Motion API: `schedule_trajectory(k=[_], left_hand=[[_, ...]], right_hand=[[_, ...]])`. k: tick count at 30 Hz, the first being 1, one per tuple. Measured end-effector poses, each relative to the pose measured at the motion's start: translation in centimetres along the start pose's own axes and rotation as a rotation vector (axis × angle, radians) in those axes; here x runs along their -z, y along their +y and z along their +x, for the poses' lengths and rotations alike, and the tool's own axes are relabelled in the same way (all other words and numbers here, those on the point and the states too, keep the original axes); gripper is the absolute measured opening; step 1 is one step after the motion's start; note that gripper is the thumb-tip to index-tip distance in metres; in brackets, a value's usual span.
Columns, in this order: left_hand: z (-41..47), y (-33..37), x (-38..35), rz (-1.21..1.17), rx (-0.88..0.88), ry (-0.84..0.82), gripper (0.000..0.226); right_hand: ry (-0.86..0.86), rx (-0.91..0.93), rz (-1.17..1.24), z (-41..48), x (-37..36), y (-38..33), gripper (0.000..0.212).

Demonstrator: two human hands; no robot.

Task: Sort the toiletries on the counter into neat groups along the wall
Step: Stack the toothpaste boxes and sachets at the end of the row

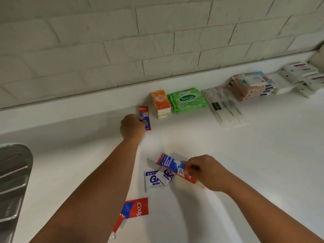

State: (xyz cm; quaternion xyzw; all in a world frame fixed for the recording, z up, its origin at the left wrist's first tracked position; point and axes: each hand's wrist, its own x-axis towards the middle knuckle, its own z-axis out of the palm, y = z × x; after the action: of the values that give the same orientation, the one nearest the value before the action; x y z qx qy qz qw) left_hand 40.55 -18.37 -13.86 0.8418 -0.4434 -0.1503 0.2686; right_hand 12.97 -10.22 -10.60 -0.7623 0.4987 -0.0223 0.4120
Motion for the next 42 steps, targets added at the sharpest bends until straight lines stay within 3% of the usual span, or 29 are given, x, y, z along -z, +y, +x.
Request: schedule_trajectory(k=[4, 10, 16, 19, 23, 27, 31, 35, 37, 42], left_hand=[[0.5, 0.8, -0.5, 0.030, 0.014, 0.047, 0.030], [0.2, 1.3, -1.1, 0.040, 0.056, 0.083, 0.032], [-1.2, 1.3, 0.8, -0.186, 0.061, 0.110, 0.031], [-3.1, 1.2, 2.0, -0.282, 0.033, -0.011, 0.034], [-6.3, 1.3, 3.3, -0.612, 0.092, -0.261, 0.034], [-7.5, -0.4, 3.7, -0.627, 0.066, -0.315, 0.007], [-6.8, -1.4, 4.0, -0.560, 0.097, -0.229, 0.015], [-4.3, -2.4, 4.2, -0.443, 0.154, -0.118, 0.011], [-3.0, -3.1, 4.1, -0.356, 0.163, -0.098, 0.018], [-0.5, -3.4, 3.4, -0.061, 0.091, -0.068, 0.024]], right_hand=[[0.029, -0.008, 0.110, 0.3, 0.8, 0.1, 0.017], [0.137, -0.092, 0.491, 1.3, 0.7, 0.3, 0.015], [0.195, -0.073, 0.725, 3.8, 0.2, -1.5, 0.015], [0.212, -0.060, 0.806, 5.6, -0.3, -2.7, 0.012], [0.276, -0.080, 0.861, 8.1, -1.4, -4.5, 0.011], [0.243, -0.050, 0.997, 10.2, -2.2, -6.2, 0.014], [0.243, 0.026, 0.804, 11.9, -2.6, -7.3, 0.022], [0.456, 0.339, 0.089, 13.4, -3.6, -6.8, 0.027], [0.459, 0.437, -0.123, 14.2, -4.1, -6.0, 0.033], [0.381, 0.435, -0.358, 15.5, -5.2, -4.6, 0.053]])
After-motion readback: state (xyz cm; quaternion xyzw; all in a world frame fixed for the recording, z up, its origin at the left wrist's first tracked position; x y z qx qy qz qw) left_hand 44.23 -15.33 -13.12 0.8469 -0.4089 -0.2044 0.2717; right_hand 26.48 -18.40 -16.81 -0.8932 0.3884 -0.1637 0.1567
